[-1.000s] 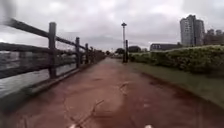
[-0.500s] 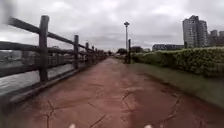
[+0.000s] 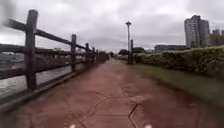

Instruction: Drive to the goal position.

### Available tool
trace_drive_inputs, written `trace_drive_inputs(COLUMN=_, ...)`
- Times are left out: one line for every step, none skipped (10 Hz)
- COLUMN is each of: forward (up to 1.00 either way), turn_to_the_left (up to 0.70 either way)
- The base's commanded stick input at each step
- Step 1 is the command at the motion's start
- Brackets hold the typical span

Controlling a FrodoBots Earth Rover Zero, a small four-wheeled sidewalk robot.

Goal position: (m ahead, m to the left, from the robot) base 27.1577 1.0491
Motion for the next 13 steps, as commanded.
trace_drive_inputs(forward=0.85, turn_to_the_left=-0.15)
trace_drive_inputs(forward=0.85, turn_to_the_left=-0.27)
trace_drive_inputs(forward=0.85, turn_to_the_left=-0.33)
trace_drive_inputs(forward=0.85, turn_to_the_left=-0.33)
trace_drive_inputs(forward=0.85, turn_to_the_left=-0.33)
trace_drive_inputs(forward=0.85, turn_to_the_left=-0.10)
trace_drive_inputs(forward=0.85, turn_to_the_left=0.01)
trace_drive_inputs(forward=0.85, turn_to_the_left=0.01)
trace_drive_inputs(forward=0.85, turn_to_the_left=0.01)
trace_drive_inputs(forward=0.85, turn_to_the_left=0.01)
trace_drive_inputs(forward=0.85, turn_to_the_left=0.01)
trace_drive_inputs(forward=0.85, turn_to_the_left=0.01)
trace_drive_inputs(forward=0.85, turn_to_the_left=0.01)
